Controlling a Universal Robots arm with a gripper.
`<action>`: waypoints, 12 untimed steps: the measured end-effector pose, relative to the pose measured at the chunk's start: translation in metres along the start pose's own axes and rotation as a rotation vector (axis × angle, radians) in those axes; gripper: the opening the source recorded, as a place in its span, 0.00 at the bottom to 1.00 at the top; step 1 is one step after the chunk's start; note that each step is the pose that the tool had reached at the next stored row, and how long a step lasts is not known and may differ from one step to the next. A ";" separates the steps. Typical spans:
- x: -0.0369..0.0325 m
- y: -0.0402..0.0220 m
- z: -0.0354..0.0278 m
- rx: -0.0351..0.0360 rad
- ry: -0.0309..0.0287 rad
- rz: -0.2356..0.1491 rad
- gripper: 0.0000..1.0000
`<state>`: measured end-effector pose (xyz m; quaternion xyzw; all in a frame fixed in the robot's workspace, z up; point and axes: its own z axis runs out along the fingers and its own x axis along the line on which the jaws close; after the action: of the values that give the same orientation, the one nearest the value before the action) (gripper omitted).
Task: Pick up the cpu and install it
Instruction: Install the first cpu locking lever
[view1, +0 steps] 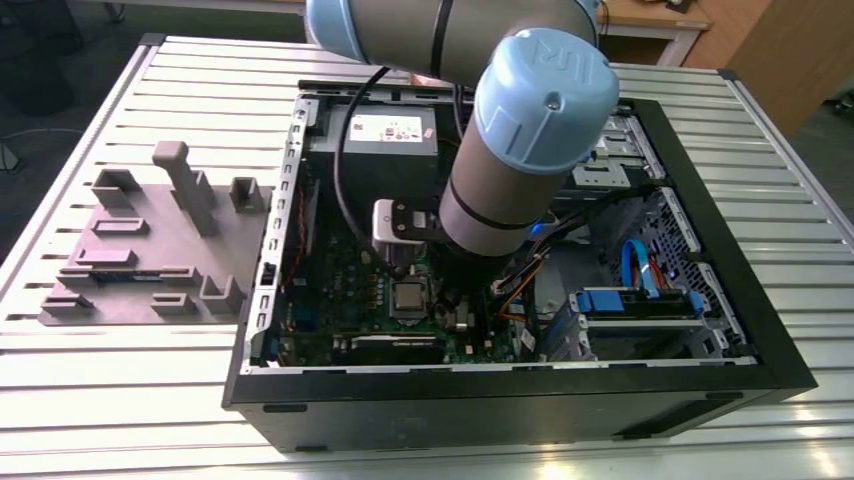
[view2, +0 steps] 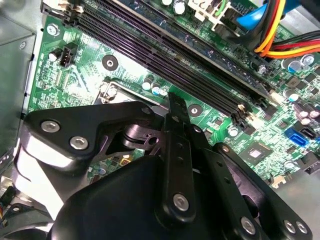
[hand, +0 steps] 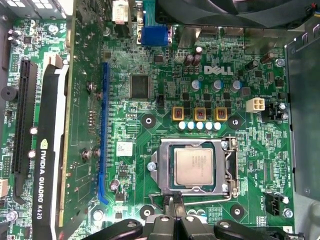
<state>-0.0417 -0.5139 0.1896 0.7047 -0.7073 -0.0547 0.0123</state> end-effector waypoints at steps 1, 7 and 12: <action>0.0000 -0.0003 0.0000 0.0000 -0.0002 0.000 0.10; 0.0002 -0.0013 0.0005 -0.0002 -0.0024 -0.003 0.10; 0.0004 -0.0010 0.0009 0.0043 -0.0072 -0.012 0.10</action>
<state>-0.0409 -0.5142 0.1886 0.7089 -0.7031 -0.0558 0.0079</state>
